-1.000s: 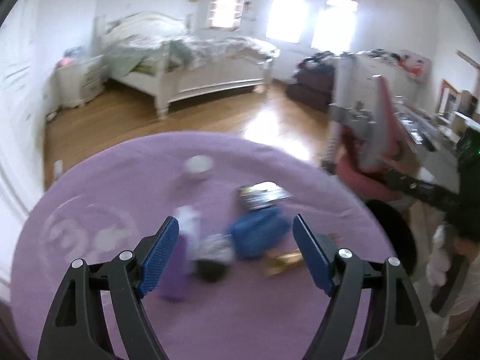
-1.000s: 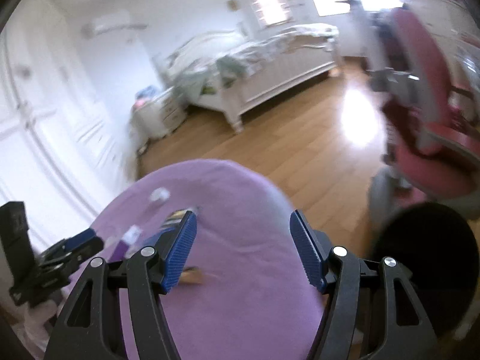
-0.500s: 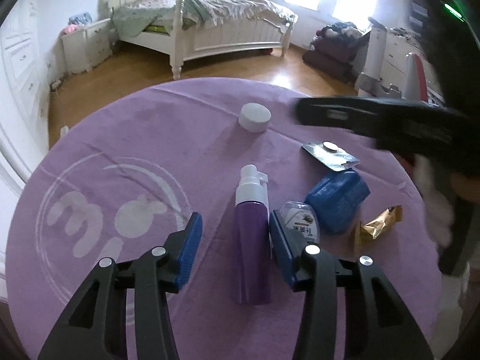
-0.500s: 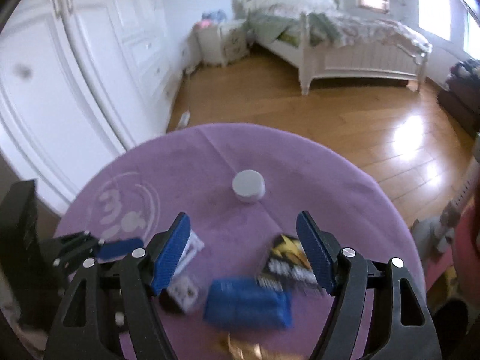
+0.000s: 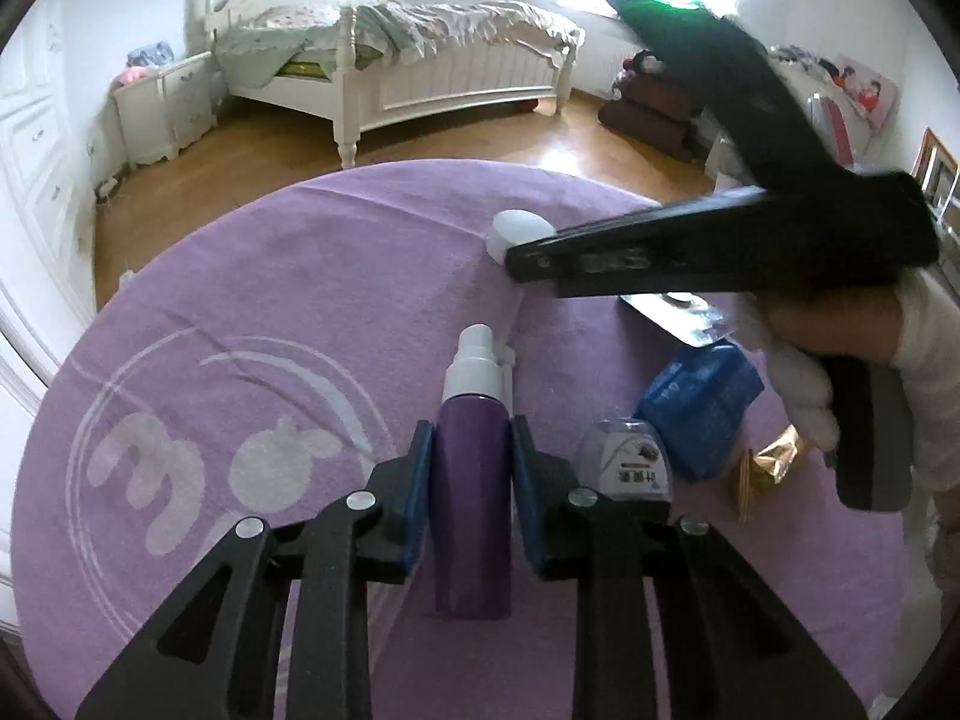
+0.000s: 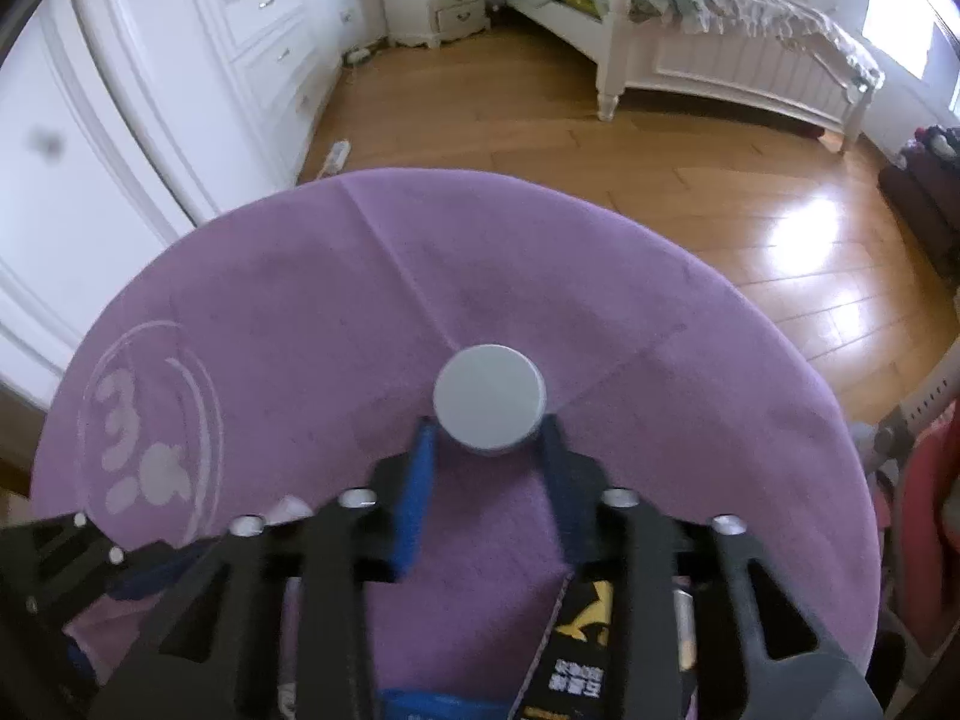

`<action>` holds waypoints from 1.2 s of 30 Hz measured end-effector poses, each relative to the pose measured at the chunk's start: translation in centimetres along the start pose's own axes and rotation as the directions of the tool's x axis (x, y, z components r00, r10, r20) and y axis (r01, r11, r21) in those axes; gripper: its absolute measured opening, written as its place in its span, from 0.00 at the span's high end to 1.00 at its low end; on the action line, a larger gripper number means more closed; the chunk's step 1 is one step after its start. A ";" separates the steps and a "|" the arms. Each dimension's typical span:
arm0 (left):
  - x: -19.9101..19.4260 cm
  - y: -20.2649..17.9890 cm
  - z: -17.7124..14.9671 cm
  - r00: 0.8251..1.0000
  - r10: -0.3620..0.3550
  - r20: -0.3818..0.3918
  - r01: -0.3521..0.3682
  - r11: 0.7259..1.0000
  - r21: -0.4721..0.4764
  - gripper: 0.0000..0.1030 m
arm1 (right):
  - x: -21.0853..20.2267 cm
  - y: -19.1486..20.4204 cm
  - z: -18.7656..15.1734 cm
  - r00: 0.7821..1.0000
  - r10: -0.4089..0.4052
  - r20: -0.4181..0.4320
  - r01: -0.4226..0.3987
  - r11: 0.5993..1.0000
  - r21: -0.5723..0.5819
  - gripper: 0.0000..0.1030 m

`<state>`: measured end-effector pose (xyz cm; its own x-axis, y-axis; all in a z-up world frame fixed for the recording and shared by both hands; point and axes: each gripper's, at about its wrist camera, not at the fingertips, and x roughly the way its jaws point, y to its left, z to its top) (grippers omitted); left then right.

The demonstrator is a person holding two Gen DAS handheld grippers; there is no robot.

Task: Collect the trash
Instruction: 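Carry the spray bottle and white lid to the black bin and release them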

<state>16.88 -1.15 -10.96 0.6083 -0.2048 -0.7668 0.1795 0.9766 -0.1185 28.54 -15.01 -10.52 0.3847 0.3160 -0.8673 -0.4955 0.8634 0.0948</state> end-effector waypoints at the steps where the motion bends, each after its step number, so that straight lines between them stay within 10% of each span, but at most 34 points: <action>1: -0.1 0.0 -0.1 1.000 0.008 0.001 -0.008 1.000 0.000 0.76 | -0.7 -0.2 -0.4 1.000 0.013 0.017 -0.013 1.000 0.009 0.69; 12: -6.5 -3.3 -0.7 0.982 -0.087 0.165 0.089 0.996 -0.002 0.76 | -15.1 -4.5 -11.0 0.915 0.153 0.374 -0.232 0.957 0.176 0.69; 19: -9.7 -12.1 1.5 0.940 -0.213 0.268 0.187 0.975 0.116 0.76 | -22.8 -10.0 -19.0 0.848 -0.032 0.529 -0.172 0.928 0.332 0.69; 28: -7.9 -24.4 3.1 0.884 -0.415 0.216 0.348 0.891 0.292 0.76 | -30.7 -17.6 -30.5 0.769 -0.308 0.560 -0.061 0.837 0.544 0.69; 36: -4.7 -31.4 2.8 0.847 -0.518 0.119 0.460 0.827 0.322 0.76 | -32.1 -24.1 -36.7 0.754 -0.432 0.495 -0.026 0.733 0.680 0.69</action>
<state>10.51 -31.00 -1.85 0.5145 -0.6871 -0.5130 0.6775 0.6925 -0.2479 -0.43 -60.33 -2.87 0.8895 0.0597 -0.4530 0.1561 0.8921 0.4241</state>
